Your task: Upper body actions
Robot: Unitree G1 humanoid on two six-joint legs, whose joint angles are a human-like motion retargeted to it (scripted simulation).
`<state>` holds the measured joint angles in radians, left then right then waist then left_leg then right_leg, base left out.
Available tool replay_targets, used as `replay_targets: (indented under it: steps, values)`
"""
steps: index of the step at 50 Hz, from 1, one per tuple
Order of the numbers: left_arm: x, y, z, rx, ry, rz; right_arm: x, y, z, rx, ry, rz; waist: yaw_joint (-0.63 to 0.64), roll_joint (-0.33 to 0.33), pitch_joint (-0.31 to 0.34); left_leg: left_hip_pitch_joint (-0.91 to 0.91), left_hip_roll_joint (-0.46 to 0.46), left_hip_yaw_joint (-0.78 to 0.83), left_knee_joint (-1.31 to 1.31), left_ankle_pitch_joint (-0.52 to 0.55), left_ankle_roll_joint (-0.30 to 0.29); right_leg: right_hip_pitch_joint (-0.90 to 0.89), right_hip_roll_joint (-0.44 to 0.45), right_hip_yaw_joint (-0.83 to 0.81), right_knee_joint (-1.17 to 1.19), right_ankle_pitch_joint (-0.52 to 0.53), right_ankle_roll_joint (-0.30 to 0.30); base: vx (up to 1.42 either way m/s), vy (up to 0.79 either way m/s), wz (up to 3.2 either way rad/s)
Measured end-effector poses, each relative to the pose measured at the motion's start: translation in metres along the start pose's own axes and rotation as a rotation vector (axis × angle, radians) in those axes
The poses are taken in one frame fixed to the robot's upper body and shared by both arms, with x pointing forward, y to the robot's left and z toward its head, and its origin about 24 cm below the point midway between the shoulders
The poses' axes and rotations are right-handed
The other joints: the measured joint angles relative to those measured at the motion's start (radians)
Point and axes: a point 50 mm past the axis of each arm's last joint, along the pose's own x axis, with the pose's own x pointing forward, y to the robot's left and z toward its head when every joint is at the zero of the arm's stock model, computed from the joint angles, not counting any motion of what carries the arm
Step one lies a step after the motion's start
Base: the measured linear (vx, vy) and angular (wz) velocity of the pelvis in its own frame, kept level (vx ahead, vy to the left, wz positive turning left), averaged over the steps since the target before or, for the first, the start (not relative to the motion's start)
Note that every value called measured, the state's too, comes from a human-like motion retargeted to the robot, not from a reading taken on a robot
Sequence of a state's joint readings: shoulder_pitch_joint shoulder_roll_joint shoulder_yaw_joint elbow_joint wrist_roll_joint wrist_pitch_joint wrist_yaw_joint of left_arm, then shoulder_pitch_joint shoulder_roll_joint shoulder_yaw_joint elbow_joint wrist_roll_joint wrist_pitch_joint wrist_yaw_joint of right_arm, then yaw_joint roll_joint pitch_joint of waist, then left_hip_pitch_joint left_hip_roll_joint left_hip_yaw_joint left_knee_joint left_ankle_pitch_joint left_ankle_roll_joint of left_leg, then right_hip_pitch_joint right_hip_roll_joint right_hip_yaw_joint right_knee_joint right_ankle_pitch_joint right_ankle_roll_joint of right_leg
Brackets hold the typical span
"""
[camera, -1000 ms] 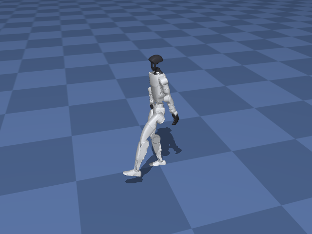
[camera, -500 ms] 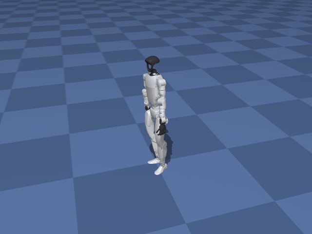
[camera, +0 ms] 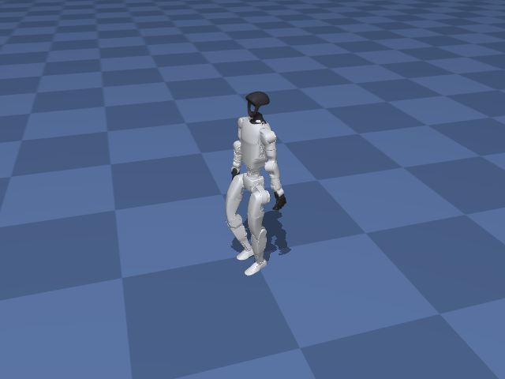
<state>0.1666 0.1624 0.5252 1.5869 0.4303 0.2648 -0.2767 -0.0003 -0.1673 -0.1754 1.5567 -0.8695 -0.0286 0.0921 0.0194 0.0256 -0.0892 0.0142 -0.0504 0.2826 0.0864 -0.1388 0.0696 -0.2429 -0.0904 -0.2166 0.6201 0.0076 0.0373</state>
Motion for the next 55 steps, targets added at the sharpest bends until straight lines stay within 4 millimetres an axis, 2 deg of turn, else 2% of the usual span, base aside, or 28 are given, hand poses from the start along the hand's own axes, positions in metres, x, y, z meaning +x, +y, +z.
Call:
replay_targets:
  steps: [3,6,10,12,15,17,20,23,27,30,36,40,42,43,45,47,48,50,53,55]
  values:
    - [-0.008,0.009,0.019,-0.013,-0.048,0.037,0.000,0.008,-0.017,-0.001,0.050,0.018,-0.075,0.007,0.024,0.018,0.011,-0.051,0.013,0.003,0.012,-0.123,-0.061,-0.124,-0.005,-0.048,-0.052,0.02,0.07,1.20]
    - [-0.015,0.013,0.042,0.017,-0.112,0.066,-0.001,0.012,-0.027,0.018,0.063,0.007,-0.148,0.029,0.072,0.017,0.054,-0.087,0.048,0.002,0.018,-0.275,-0.065,-0.168,-0.186,-0.102,-0.146,-0.05,0.01,0.80]
    - [-0.037,0.019,0.091,0.112,-0.239,0.106,-0.001,0.008,-0.026,0.037,0.063,-0.021,-0.274,0.072,0.179,0.011,0.133,-0.122,0.082,0.003,0.028,-0.530,-0.048,-0.068,-0.394,-0.118,-0.266,-0.26,0.06,0.87]
    - [-0.049,0.020,0.112,0.155,-0.289,0.148,-0.001,0.008,-0.031,0.054,0.086,-0.020,-0.339,0.093,0.226,-0.009,0.152,-0.159,0.103,0.006,0.045,-0.657,-0.091,-0.025,-0.407,-0.114,-0.299,-0.27,0.22,1.00]
    - [-0.068,0.018,0.144,0.215,-0.364,0.194,-0.004,0.009,-0.043,0.094,0.151,0.006,-0.412,0.090,0.286,-0.029,0.120,-0.195,0.144,0.002,0.094,-0.816,-0.198,0.103,-0.354,-0.096,-0.299,-0.12,0.32,1.16]
    - [-0.077,0.013,0.159,0.250,-0.411,0.206,-0.006,0.017,-0.053,0.115,0.203,0.040,-0.416,0.085,0.302,-0.033,0.112,-0.209,0.159,0.003,0.106,-0.875,-0.218,0.186,-0.345,-0.083,-0.299,0.01,0.09,0.73]
    - [-0.085,0.003,0.174,0.297,-0.454,0.219,-0.009,0.031,-0.067,0.133,0.259,0.073,-0.395,0.088,0.301,-0.036,0.114,-0.224,0.166,0.009,0.113,-0.885,-0.241,0.187,-0.361,-0.079,-0.299,0.04,-0.03,0.46]
    - [-0.087,-0.007,0.180,0.334,-0.482,0.225,-0.009,0.036,-0.071,0.120,0.270,0.078,-0.367,0.079,0.294,-0.030,0.119,-0.227,0.161,0.017,0.104,-0.801,-0.226,0.145,-0.382,-0.069,-0.299,-0.01,-0.10,0.17]
    - [-0.075,-0.009,0.168,0.329,-0.478,0.211,-0.006,0.034,-0.061,0.062,0.224,0.067,-0.341,0.063,0.271,-0.005,0.155,-0.218,0.118,0.038,0.062,-0.590,-0.138,0.031,-0.411,-0.063,-0.297,-0.06,-0.22,-0.30]
    - [-0.057,-0.005,0.143,0.277,-0.434,0.182,-0.003,0.027,-0.044,0.021,0.159,0.050,-0.306,0.035,0.235,0.019,0.156,-0.181,0.098,0.031,0.041,-0.397,-0.067,-0.070,-0.427,-0.057,-0.246,0.03,-0.20,-0.79]
    - [-0.018,-0.002,0.067,0.161,-0.217,0.103,0.001,0.010,-0.010,-0.015,0.008,0.002,-0.206,-0.008,0.111,0.016,0.088,-0.119,0.060,0.015,0.032,-0.054,-0.001,-0.121,-0.309,0.033,-0.090,0.12,-0.12,-0.95]
    - [-0.003,-0.002,0.021,0.086,-0.074,0.064,0.001,0.001,0.004,-0.033,-0.044,-0.013,-0.105,-0.033,0.050,-0.008,0.046,-0.074,0.043,0.011,0.022,0.151,0.027,-0.041,-0.304,0.086,-0.029,0.05,-0.11,-0.94]
    - [0.002,-0.004,0.003,0.036,-0.022,0.042,0.000,-0.004,0.009,-0.051,-0.054,-0.012,-0.070,-0.057,0.015,-0.034,0.010,-0.052,0.037,0.013,0.019,0.244,0.014,-0.049,-0.393,0.002,0.078,-0.01,-0.19,-0.82]
    - [0.003,-0.005,-0.005,0.006,0.000,0.031,0.000,-0.006,0.012,-0.063,-0.060,-0.008,-0.048,-0.072,0.001,-0.042,-0.004,-0.028,0.033,0.011,0.015,0.279,-0.001,-0.092,-0.443,-0.061,0.091,0.02,-0.20,-0.95]
    - [0.005,-0.005,-0.019,-0.056,0.035,0.008,0.000,-0.008,0.019,-0.085,-0.075,0.001,-0.013,-0.095,-0.015,-0.037,-0.023,0.013,0.017,0.009,0.003,0.325,-0.014,-0.179,-0.577,-0.104,0.055,0.06,-0.19,-1.10]
    - [0.007,-0.006,-0.029,-0.119,0.056,-0.019,-0.001,-0.010,0.027,-0.102,-0.095,0.008,0.042,-0.109,-0.023,-0.027,-0.025,0.075,-0.004,0.008,-0.015,0.312,0.002,-0.165,-0.637,-0.073,0.020,0.00,-0.19,-1.36]
    - [0.007,-0.007,-0.032,-0.149,0.061,-0.032,-0.001,-0.011,0.031,-0.110,-0.105,0.012,0.056,-0.111,-0.027,-0.031,-0.018,0.094,-0.010,0.011,-0.024,0.285,-0.008,-0.147,-0.623,-0.071,0.026,-0.12,-0.24,-1.08]
    - [0.008,-0.013,-0.028,-0.207,0.052,-0.059,-0.003,-0.016,0.043,-0.125,-0.130,0.010,0.075,-0.103,-0.039,-0.061,0.004,0.126,-0.018,0.021,-0.041,0.205,0.007,-0.035,-0.587,-0.078,0.010,-0.26,-0.28,-0.70]
    - [0.009,-0.028,-0.009,-0.269,-0.011,-0.075,-0.007,-0.033,0.062,-0.151,-0.182,-0.033,0.034,-0.064,0.026,-0.061,0.039,0.115,-0.021,0.044,-0.055,0.187,0.033,-0.026,-0.556,-0.090,-0.005,-0.31,-0.24,0.02]
    - [0.007,-0.030,0.005,-0.253,-0.056,-0.066,-0.010,-0.041,0.070,-0.173,-0.210,-0.061,-0.010,-0.048,0.083,-0.038,0.051,0.116,-0.025,0.058,-0.064,0.221,0.048,-0.043,-0.564,-0.097,-0.018,-0.23,-0.27,0.29]
